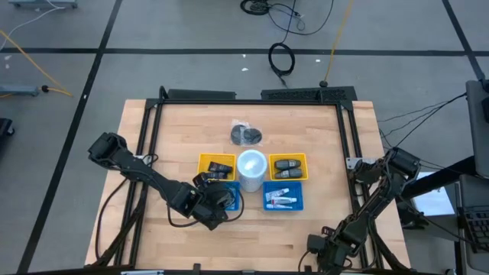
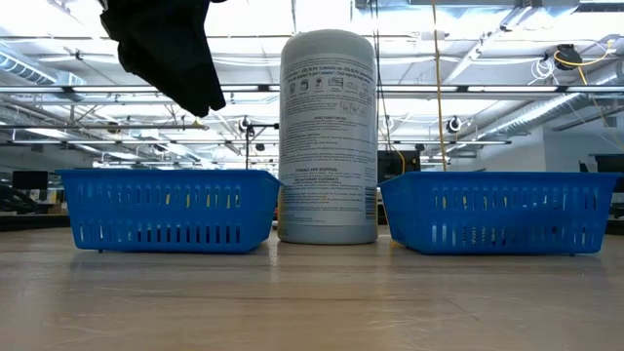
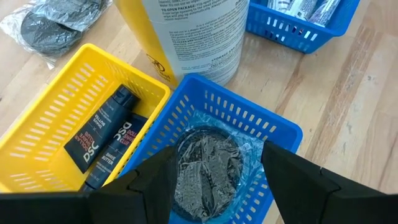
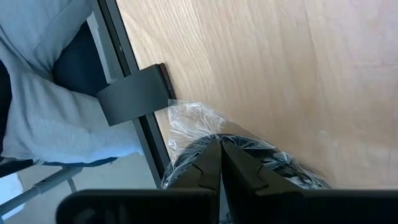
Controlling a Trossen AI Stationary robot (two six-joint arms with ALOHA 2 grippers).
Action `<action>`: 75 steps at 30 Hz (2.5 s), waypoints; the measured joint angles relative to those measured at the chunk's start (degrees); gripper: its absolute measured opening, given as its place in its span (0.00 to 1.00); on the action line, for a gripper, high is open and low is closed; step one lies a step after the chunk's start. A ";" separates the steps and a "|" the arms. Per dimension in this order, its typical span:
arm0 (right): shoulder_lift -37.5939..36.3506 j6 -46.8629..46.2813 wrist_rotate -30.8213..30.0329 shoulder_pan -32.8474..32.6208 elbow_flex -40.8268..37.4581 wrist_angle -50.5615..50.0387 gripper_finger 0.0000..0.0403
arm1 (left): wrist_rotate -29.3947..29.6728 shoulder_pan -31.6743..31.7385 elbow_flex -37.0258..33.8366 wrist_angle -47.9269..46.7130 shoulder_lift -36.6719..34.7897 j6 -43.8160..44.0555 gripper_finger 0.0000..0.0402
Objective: Pick & Place Travel size toiletries
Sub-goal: Put the hairbrush into the left blue bin
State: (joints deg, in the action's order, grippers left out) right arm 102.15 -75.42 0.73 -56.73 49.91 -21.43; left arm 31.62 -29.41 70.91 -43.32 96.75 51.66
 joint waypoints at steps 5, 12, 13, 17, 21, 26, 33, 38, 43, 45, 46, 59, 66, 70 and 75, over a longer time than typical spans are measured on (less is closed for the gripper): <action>-0.33 -0.21 -1.05 0.06 0.00 -0.36 0.00 | 0.00 0.00 0.00 0.09 0.00 -0.02 0.58; -8.74 1.49 -9.47 0.81 -0.35 -3.40 0.00 | 0.00 0.00 0.00 0.12 0.00 -0.04 0.58; -10.62 1.96 -11.48 0.80 -0.63 -4.94 0.00 | 0.00 0.00 0.00 0.14 0.00 -0.04 0.58; -17.11 5.30 -20.44 0.88 -0.42 -4.67 0.00 | -0.03 0.00 0.00 0.25 -0.02 -0.04 0.58; -20.90 10.02 -24.69 0.87 -0.43 -2.43 0.00 | -0.04 0.02 0.00 0.27 -0.02 -0.17 0.58; -23.02 14.25 -27.91 1.25 -0.31 0.52 0.00 | -0.04 0.00 0.00 0.29 -0.02 -0.47 0.58; -23.15 23.15 -28.10 3.60 -0.35 8.82 0.00 | -0.04 0.00 0.00 0.50 -0.02 -0.54 0.58; -23.82 32.00 -28.07 5.90 -0.04 14.77 0.00 | -0.09 -0.03 0.00 3.27 -0.02 -4.15 0.58; -25.63 41.59 -30.49 7.55 -0.01 21.39 0.00 | -0.11 -0.38 0.00 9.59 -0.02 -11.69 0.58; -26.43 45.33 -31.11 7.86 0.02 23.60 0.00 | -0.11 -0.82 0.00 13.06 -0.02 -16.81 0.58; -26.77 47.25 -31.15 8.10 0.02 24.92 0.00 | -0.13 -1.12 0.00 14.94 -0.02 -19.69 0.58; -27.65 69.92 -30.75 10.64 0.04 43.64 0.00 | -0.12 -2.65 0.02 44.28 -0.02 -48.72 0.58; -27.67 81.68 -30.57 10.64 0.05 53.82 0.00 | -0.15 -1.70 0.02 54.75 -0.02 -55.48 0.58; -27.67 86.40 -29.98 10.64 0.07 57.77 0.00 | -0.22 -0.68 0.02 59.08 -0.02 -56.33 0.58; -27.69 92.03 -25.95 10.65 0.07 62.31 0.00 | -4.57 1.46 0.02 63.71 -0.02 -56.27 0.58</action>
State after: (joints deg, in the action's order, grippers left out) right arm 74.46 16.61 -25.22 -46.08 49.98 40.88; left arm 27.04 -27.94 70.94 20.39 96.73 -4.61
